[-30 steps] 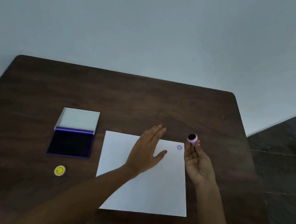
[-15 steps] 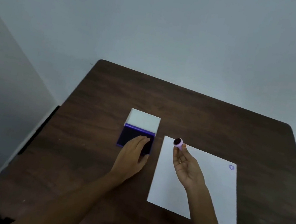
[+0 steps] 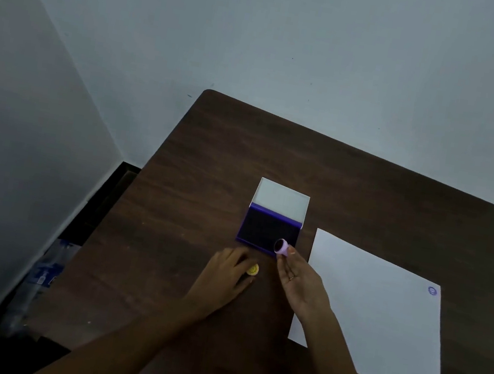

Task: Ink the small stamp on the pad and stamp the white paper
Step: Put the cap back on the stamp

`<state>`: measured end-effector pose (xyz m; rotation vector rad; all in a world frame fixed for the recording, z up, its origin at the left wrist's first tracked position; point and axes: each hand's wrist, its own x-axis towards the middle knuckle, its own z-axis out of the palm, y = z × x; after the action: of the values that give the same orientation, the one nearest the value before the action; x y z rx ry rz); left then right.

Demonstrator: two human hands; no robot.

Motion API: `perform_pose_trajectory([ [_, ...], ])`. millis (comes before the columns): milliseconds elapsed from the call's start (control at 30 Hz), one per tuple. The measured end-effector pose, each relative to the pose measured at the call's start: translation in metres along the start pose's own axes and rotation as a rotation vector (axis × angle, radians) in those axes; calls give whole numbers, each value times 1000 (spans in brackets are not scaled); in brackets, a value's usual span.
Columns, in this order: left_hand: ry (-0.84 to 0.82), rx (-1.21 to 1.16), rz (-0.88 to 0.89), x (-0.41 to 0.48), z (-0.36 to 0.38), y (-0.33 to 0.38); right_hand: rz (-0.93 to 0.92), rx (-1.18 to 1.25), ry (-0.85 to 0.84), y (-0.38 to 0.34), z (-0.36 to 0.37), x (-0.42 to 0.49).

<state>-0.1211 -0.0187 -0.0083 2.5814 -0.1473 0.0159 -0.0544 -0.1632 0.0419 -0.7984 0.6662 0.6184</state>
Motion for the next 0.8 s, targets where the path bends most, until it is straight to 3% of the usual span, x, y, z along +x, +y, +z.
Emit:
perform_pose_trajectory([
  [100,-45,-159,-88,7,-3,5,2,-17,19,3,-2,2],
  [200,3,-496,-375,17,-19,15,-1,-34,32,5,-4,2],
  [333,-100,-1406,-862,27,-39,21,-60,-238,29,7,-2,1],
  [400,-102,-1644,-951,30,-45,20,-122,-358,39,8,0,1],
  [567,-95,-1836,-1001,32,-56,24,-251,-567,59,8,6,-2],
  [800,-93,-1756,-953,34,-62,32,-381,-763,112,8,8,-3],
])
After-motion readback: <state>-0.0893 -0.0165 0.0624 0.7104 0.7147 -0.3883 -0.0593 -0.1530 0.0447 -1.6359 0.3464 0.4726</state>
